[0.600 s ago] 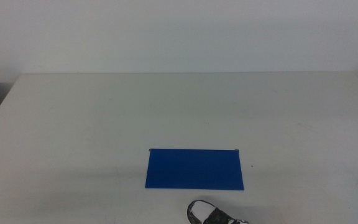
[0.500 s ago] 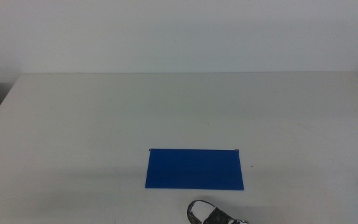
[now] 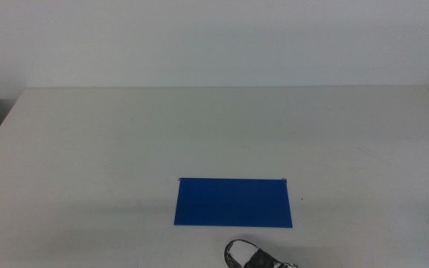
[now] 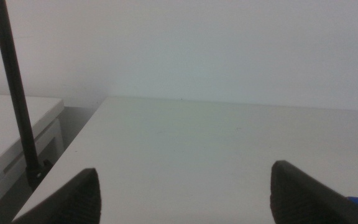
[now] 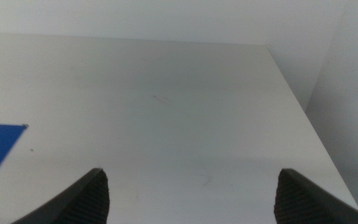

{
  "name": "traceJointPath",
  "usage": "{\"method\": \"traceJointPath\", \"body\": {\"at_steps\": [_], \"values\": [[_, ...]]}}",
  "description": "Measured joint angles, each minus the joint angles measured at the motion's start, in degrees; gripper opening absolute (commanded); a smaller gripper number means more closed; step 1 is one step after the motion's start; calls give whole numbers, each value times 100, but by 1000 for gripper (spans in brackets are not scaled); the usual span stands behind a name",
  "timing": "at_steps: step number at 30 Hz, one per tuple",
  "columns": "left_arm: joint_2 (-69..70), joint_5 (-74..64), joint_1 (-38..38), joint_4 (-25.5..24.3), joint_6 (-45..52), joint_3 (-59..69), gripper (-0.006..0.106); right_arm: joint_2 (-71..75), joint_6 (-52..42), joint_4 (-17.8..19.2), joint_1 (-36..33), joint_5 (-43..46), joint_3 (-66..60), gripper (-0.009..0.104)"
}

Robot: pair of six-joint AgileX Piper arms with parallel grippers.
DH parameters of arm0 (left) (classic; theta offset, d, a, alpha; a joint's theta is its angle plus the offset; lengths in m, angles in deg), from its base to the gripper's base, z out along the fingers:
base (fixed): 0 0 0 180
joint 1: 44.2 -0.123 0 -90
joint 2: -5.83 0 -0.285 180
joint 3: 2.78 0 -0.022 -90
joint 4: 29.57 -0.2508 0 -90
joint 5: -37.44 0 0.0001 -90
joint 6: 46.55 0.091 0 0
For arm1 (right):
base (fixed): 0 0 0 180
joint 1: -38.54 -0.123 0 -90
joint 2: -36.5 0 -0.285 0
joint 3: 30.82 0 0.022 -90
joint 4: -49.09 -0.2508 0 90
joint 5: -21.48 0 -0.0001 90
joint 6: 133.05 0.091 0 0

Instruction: Use one arm to grab the shoe from the table and place it on the mat.

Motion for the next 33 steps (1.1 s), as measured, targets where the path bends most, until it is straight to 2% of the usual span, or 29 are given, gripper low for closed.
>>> {"method": "traceJointPath", "body": {"at_steps": [12,16,19,26,33], "values": [[0,0,0,0,0,0,94,-2025,-18,-255,0,-109,1489,88],[0,0,0,0,0,0,94,-2888,-33,-235,-238,-902,2403,88],[0,0,0,0,0,0,94,-3516,-170,-173,-694,-1395,3143,88],[0,0,0,0,0,0,94,-4827,-320,-112,-2281,-1993,4485,88],[0,0,0,0,0,0,94,-6140,-411,-108,-3462,-2651,5305,88]]}}
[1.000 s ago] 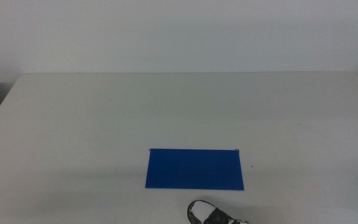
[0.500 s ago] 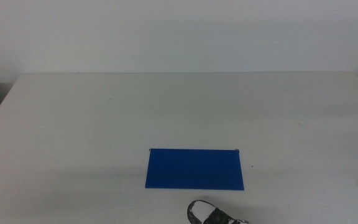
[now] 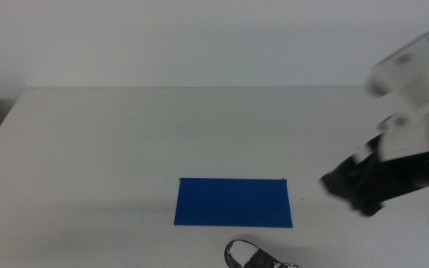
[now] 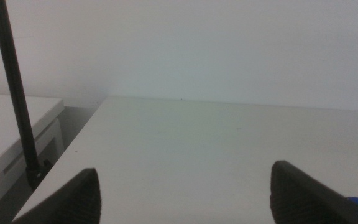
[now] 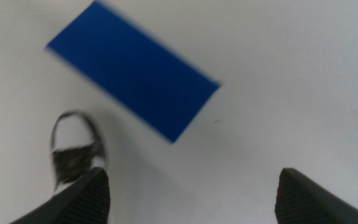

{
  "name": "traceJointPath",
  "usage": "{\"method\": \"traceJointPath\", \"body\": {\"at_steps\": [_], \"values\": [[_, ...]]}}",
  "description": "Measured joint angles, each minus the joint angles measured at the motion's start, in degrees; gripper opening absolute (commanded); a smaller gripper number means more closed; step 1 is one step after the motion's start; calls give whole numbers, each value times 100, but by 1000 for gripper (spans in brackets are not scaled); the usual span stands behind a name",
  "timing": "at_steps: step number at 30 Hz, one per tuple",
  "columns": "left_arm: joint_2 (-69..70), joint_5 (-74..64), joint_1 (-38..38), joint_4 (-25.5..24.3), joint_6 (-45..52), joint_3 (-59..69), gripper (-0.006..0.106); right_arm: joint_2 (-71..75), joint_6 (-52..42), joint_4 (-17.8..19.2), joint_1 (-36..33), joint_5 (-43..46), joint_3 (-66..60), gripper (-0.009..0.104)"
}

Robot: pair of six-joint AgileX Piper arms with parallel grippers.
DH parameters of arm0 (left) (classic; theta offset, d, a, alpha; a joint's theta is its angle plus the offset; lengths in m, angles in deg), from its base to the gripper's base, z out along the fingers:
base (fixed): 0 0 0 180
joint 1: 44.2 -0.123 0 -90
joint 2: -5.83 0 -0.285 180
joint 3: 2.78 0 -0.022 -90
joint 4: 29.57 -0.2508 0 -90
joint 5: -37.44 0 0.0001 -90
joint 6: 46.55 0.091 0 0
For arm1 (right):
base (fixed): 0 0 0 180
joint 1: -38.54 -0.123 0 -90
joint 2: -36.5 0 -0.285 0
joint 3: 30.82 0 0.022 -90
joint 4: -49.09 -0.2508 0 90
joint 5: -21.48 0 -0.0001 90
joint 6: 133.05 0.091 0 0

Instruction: Use one arm to grab the shoe from the table and place it on the mat.

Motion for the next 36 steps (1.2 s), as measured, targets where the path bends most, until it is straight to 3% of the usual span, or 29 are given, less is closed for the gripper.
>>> {"method": "traceJointPath", "body": {"at_steps": [14,36], "values": [[0,0,0,0,0,0,94,-1543,-51,-198,-1210,-188,115,88],[0,0,0,0,0,0,94,-2780,200,-344,-1558,-364,121,88]]}}
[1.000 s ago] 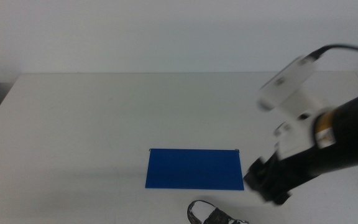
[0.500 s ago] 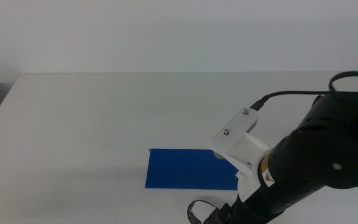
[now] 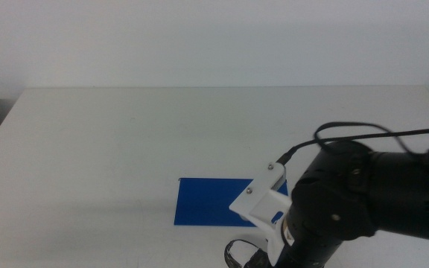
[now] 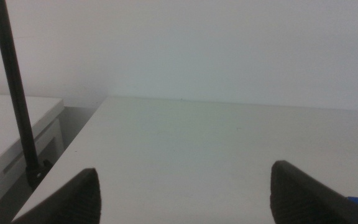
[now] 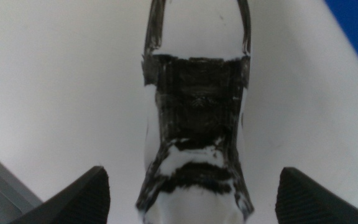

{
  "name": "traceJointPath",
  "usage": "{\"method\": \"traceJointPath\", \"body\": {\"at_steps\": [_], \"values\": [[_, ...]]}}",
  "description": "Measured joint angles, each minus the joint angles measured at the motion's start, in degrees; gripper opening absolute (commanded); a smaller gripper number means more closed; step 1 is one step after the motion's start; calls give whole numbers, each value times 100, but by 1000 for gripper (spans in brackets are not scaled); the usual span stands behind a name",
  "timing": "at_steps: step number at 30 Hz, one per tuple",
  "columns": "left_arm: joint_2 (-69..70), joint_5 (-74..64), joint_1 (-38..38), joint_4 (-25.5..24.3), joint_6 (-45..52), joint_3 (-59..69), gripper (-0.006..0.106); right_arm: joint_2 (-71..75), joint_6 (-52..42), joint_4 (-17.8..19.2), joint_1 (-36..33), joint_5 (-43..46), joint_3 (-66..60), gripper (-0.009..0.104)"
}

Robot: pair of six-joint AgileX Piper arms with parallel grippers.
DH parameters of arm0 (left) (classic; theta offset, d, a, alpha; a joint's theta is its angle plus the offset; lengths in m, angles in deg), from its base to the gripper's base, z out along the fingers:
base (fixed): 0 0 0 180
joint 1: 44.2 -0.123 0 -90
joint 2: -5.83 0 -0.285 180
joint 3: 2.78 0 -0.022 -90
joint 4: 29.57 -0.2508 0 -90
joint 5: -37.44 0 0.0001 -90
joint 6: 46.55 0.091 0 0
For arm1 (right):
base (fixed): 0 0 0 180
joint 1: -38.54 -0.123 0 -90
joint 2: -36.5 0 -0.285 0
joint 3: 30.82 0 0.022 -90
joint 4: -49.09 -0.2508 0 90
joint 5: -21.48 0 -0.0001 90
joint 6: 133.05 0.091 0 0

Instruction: Use one arm to grab the shoe from the table and place it on the mat.

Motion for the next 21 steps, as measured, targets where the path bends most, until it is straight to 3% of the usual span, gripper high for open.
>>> {"method": "traceJointPath", "body": {"at_steps": [16,21], "values": [[0,0,0,0,0,0,94,-671,0,82,0,290,11,87],[0,0,0,0,0,0,94,-732,105,82,0,330,11,76]]}}
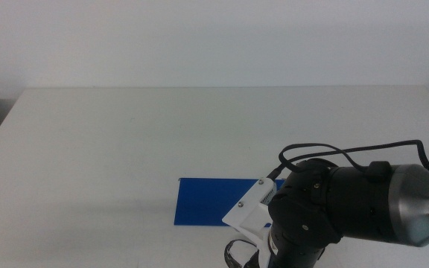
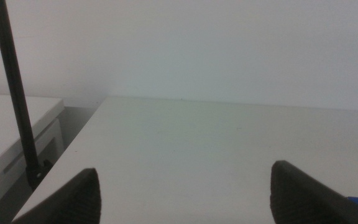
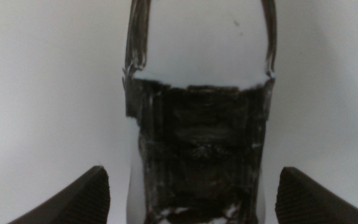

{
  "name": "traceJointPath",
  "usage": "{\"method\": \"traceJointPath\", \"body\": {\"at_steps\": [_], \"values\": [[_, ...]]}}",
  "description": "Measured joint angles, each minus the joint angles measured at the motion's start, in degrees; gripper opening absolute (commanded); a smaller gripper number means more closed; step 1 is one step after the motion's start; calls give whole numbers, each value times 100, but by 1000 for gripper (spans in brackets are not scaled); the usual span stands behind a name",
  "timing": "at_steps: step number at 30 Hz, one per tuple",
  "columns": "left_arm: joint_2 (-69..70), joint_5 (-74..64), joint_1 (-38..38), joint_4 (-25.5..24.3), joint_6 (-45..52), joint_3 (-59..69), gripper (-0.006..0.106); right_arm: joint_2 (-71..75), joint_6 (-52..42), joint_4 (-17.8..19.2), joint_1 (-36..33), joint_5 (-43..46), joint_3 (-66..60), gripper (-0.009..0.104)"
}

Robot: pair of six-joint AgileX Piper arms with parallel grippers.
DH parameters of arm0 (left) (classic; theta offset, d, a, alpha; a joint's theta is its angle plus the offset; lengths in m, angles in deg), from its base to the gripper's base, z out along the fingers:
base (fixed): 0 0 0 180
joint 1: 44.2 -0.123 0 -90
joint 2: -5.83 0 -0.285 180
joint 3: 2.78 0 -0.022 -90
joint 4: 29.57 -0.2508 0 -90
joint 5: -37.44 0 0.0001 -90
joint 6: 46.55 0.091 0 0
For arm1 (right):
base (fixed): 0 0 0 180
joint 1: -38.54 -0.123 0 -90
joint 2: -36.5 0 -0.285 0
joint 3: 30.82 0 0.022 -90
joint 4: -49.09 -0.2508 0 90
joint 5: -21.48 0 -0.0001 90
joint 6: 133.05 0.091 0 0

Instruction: Use one arm to grab the shoe from the table and place it on the mat.

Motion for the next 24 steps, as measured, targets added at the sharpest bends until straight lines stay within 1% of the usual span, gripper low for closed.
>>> {"method": "traceJointPath", "body": {"at_steps": [2,5,8,9,10,15,20,24], "values": [[0,0,0,0,0,0,94,0,52,6,0,5,2,66],[0,0,0,0,0,0,94,0,71,17,0,5,2,44],[0,0,0,0,0,0,94,0,97,17,0,5,7,18],[0,0,0,0,0,0,94,0,103,17,0,5,7,2],[0,0,0,0,0,0,94,0,107,17,0,-19,7,-4],[0,0,0,0,0,0,94,40,132,17,0,-419,131,-4],[0,0,0,0,0,0,94,241,175,36,0,-877,656,-4],[0,0,0,0,0,0,94,235,143,204,18,-1127,1170,-4]]}}
